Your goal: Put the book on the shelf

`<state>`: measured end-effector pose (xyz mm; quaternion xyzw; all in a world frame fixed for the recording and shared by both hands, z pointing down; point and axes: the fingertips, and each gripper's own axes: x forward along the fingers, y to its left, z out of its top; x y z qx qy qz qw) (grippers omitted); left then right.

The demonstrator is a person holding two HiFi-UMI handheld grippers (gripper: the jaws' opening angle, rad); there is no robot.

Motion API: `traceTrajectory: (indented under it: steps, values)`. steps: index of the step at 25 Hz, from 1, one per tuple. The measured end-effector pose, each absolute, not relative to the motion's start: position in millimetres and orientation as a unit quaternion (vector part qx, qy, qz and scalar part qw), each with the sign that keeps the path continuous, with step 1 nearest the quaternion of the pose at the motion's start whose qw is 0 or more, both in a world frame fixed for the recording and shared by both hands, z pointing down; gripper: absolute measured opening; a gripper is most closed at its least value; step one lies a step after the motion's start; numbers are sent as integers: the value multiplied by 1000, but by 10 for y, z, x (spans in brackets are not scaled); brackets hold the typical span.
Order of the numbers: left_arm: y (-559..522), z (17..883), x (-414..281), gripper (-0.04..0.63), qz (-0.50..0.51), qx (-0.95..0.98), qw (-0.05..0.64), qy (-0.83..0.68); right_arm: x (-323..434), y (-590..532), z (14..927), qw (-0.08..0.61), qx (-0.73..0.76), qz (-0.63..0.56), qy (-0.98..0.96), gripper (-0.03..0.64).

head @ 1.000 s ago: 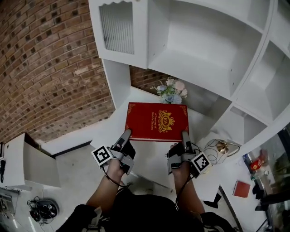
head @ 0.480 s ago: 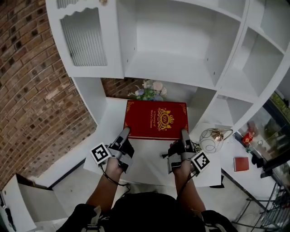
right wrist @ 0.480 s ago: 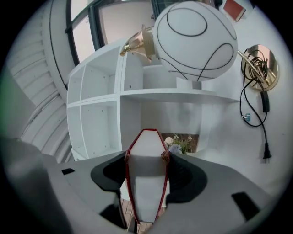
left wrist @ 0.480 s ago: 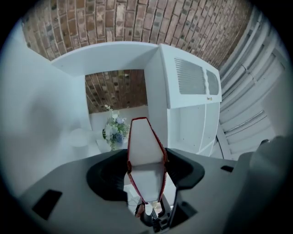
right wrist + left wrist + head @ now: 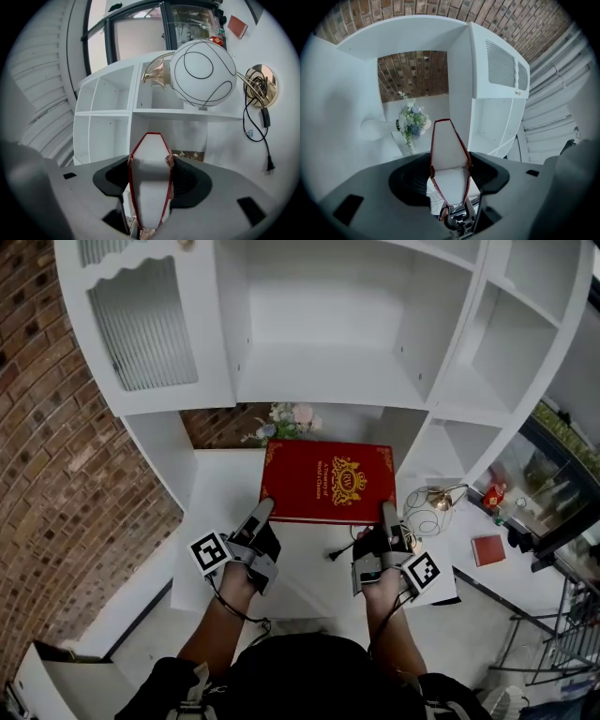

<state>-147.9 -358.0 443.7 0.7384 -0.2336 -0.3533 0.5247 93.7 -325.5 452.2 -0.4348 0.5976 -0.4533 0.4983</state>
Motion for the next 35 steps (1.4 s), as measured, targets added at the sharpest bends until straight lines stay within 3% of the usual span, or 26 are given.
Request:
traceTrajectory:
  steps: [35]
  values:
    - [-3356,3502,-1403,264,-378,796,426,-206,1048,-3186,3533,530,-359,-371,672,261]
